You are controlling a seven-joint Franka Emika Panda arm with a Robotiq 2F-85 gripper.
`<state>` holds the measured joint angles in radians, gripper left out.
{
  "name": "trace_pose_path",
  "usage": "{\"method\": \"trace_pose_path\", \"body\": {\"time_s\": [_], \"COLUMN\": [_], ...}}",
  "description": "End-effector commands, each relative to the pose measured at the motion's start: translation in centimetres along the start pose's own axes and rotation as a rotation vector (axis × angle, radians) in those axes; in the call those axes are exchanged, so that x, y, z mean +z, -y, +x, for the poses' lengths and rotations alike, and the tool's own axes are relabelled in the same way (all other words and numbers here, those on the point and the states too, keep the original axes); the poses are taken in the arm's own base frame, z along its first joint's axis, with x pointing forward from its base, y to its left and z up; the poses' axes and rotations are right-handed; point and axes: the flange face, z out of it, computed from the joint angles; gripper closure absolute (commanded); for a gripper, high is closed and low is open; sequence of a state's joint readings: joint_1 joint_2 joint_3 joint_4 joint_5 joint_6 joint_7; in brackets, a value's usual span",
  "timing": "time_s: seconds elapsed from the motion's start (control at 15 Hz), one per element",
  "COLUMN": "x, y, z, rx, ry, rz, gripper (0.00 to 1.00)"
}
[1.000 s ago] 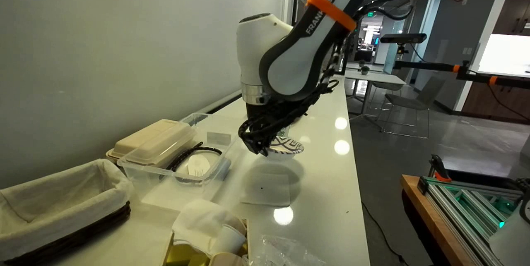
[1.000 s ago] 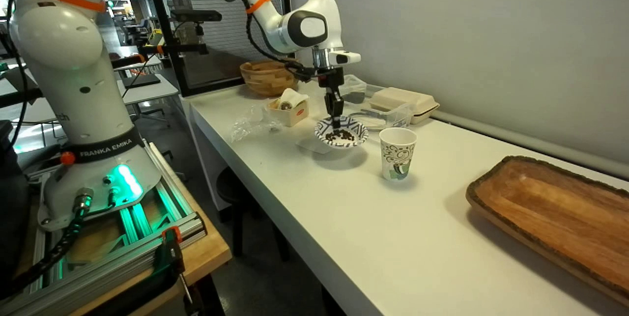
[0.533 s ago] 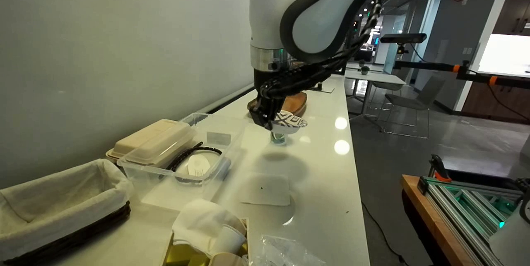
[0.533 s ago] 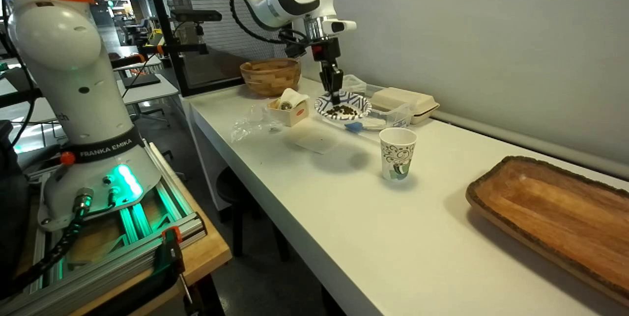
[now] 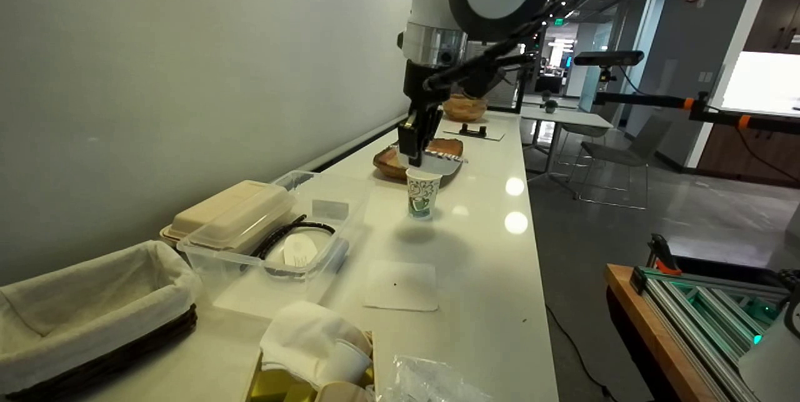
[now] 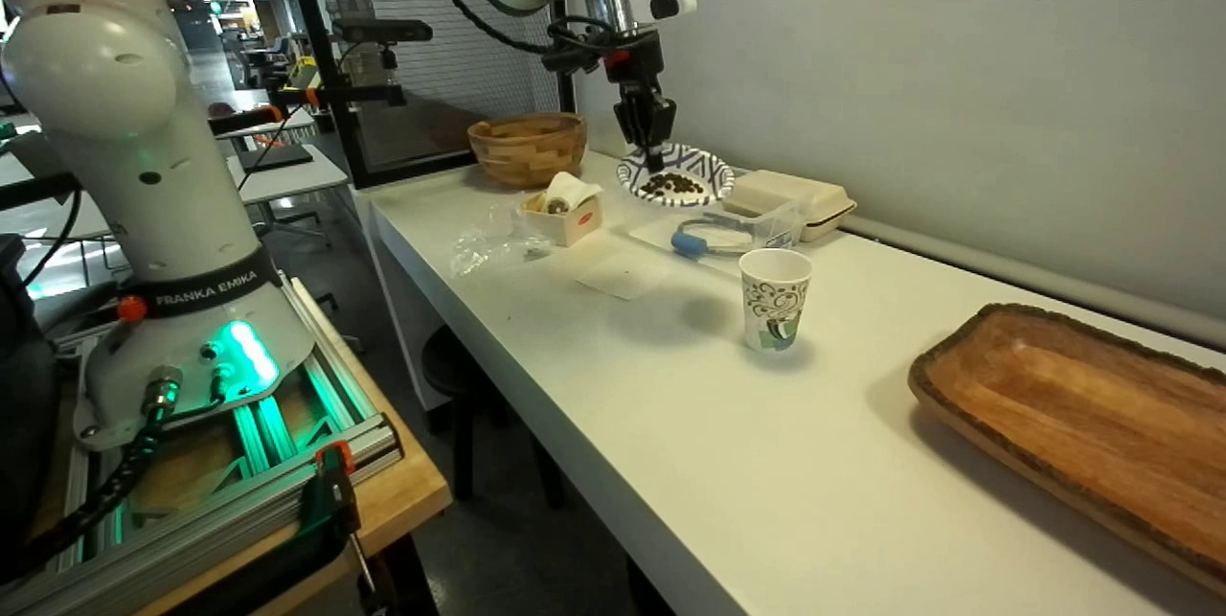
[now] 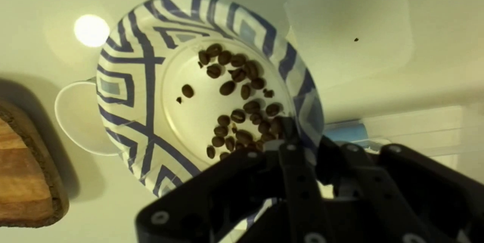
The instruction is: Pour the contents in the bowl into the coffee cup.
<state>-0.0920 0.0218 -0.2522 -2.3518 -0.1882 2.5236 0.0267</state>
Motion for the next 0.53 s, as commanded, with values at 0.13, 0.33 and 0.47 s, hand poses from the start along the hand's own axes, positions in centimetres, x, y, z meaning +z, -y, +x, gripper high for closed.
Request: {"method": "trace_pose_path", "body": {"time_s": [0.13, 0.33, 0.47], "x": [-1.1, -0.7, -0.8], "y": [-2.1, -2.3, -2.7], "z": [-1.2, -0.8, -0.8], "rx": [-0.09, -0.064, -0.065], "ry": [-0.021, -0.025, -0.029], "rz": [0.223, 0.225, 0.243], "gripper": [0.98, 0.94, 0.94]}}
